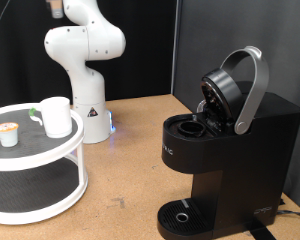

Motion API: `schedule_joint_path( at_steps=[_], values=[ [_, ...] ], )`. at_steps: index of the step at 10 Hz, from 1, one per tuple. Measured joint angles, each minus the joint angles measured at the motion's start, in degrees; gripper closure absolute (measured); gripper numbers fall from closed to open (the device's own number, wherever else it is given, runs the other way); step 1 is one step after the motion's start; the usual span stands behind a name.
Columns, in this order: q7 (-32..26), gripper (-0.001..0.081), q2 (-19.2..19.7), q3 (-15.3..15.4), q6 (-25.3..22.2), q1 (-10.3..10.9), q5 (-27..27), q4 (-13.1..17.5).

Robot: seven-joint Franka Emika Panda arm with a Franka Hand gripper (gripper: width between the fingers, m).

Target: Make a cup of coffee with the keurig machine

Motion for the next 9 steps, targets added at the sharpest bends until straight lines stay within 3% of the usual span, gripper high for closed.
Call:
schedule_joint_path(
  at_steps=[4, 9],
  values=[
    [-3.8, 0.0006, 2.5, -5.2, 1.1, -1.8, -6.8, 2.0],
    [-8.2, 0.0006, 4.9, -11.0, 3.8, -2.0, -7.8, 4.3]
  ],
)
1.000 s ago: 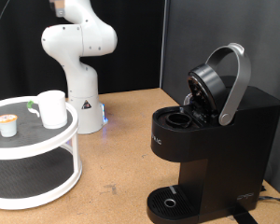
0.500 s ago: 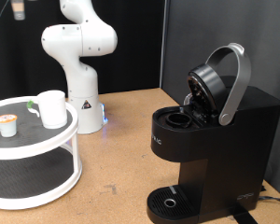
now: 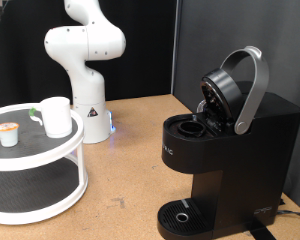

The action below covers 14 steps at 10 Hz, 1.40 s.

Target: Make a cup of coffee with the keurig machine

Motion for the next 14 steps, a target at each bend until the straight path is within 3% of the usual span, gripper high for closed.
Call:
schedule_joint_path(
  at_steps=[2, 5, 9, 12, 14],
  values=[
    [-0.6, 0.0006, 0.8, -0.4, 0.0, 0.0, 0.0, 0.6],
    [-2.9, 0.0006, 0.5, -1.0, 1.8, 0.0, 0.0, -1.3],
    [-2.5, 0.0006, 1.1, -4.4, 10.1, -0.3, 0.0, -7.5],
    [0.0, 0.0006, 3.4, -6.0, 18.6, -1.3, -1.7, -13.3],
    [0.9, 0.0006, 5.6, -6.1, 21.5, -1.9, -4.1, -15.1]
  ],
)
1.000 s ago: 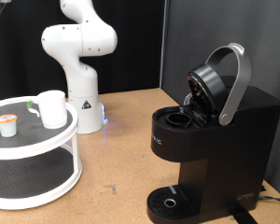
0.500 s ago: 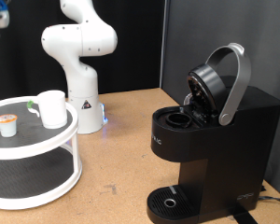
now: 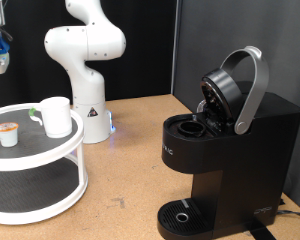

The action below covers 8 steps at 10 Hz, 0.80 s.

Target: Make a cup of coffee with the keurig machine

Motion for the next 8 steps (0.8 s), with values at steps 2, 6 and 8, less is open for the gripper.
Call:
schedule_joint_path(
  at_steps=[2, 6, 8],
  values=[
    [-0.1, 0.0006, 0.0, -0.3, 0.0, 0.1, 1.1, -0.2],
    [-0.3, 0.0006, 3.3, -1.8, 8.1, 0.5, 1.4, -5.0],
    [-0.3, 0.0006, 6.2, -2.4, 13.7, 0.6, 1.4, -7.6]
  ],
)
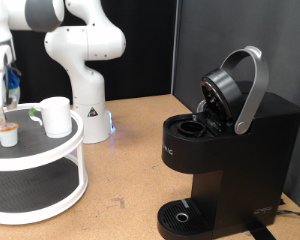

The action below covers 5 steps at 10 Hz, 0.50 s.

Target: Make a cup of coffee with the keurig machine

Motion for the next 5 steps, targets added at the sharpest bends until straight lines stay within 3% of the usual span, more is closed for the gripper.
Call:
schedule_joint_path(
  at_steps=[5],
  values=[
    [0.0, 0.0006, 5.5, -0.2, 7.5, 0.0, 0.1, -2.8]
  ],
)
